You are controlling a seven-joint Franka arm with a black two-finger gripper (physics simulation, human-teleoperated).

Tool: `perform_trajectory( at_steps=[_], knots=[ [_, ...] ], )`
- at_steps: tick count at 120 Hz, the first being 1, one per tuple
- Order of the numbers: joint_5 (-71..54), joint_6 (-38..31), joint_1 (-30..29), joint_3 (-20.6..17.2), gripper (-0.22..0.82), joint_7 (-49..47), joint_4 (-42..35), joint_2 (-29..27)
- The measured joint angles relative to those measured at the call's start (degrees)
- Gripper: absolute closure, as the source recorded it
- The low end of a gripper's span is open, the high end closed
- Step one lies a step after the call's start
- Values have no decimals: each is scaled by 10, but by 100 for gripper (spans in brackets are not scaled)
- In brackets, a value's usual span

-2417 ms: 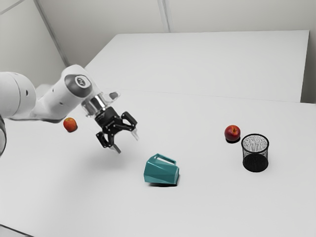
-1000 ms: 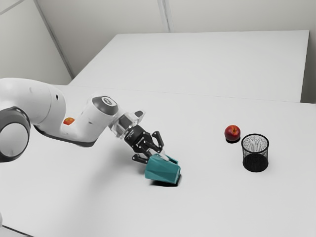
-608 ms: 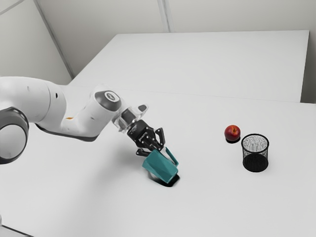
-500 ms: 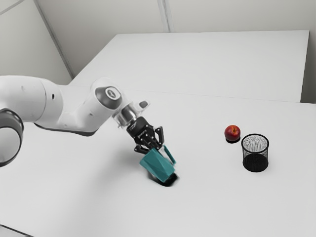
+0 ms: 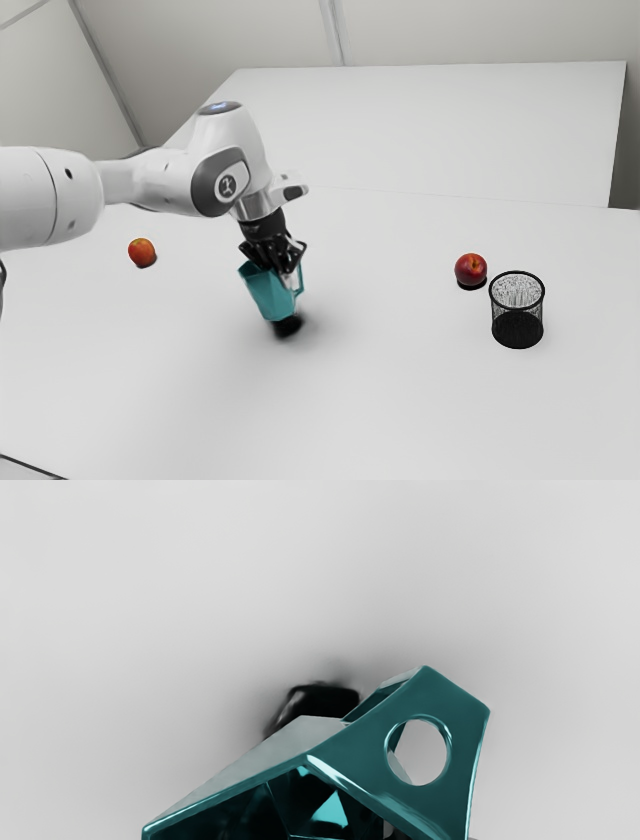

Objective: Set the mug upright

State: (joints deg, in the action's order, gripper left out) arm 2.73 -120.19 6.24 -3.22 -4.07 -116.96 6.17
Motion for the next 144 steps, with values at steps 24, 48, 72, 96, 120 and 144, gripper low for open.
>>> perform_trajectory(
  at_steps=[24, 48, 72, 96, 120, 144],
  knots=[
    [-96, -42, 7, 0, 79, -1, -4, 3],
    [-125, -71, 6, 0, 79, -2, -14, 11],
    [-130, -95, 6, 0, 79, -4, -14, 40],
    [-131, -110, 6, 0, 79, -7, -13, 58],
    [-124, -112, 6, 0, 47, -6, -11, 55],
    [-121, -100, 6, 0, 18, -3, -12, 19]
  ],
)
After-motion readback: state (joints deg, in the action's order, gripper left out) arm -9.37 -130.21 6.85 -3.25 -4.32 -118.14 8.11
